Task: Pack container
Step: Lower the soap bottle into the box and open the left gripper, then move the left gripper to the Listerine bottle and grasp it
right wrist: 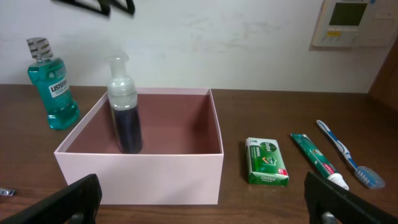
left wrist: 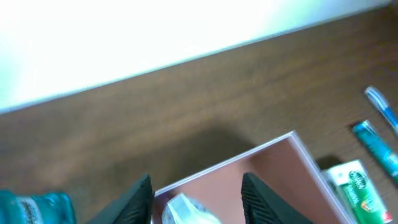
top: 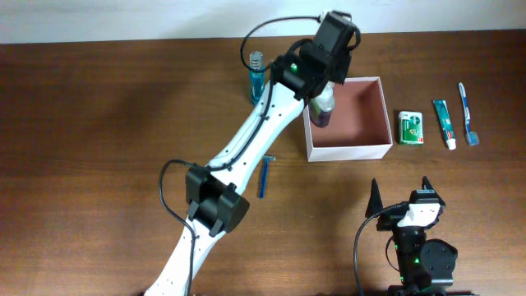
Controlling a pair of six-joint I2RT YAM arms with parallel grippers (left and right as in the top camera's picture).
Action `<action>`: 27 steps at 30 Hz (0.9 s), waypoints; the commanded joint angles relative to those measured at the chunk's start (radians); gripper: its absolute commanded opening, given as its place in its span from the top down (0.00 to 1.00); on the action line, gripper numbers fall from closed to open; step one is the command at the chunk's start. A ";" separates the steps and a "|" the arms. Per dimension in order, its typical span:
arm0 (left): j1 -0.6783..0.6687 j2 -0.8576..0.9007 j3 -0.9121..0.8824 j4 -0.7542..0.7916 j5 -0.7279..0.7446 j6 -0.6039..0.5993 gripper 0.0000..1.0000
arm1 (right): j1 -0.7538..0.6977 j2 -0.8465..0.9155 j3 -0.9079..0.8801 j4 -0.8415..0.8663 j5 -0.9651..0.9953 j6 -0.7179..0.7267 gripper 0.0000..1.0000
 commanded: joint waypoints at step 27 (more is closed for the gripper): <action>0.277 0.109 0.122 -0.324 0.069 0.062 0.48 | 0.007 -0.006 -0.005 -0.006 0.012 0.002 0.01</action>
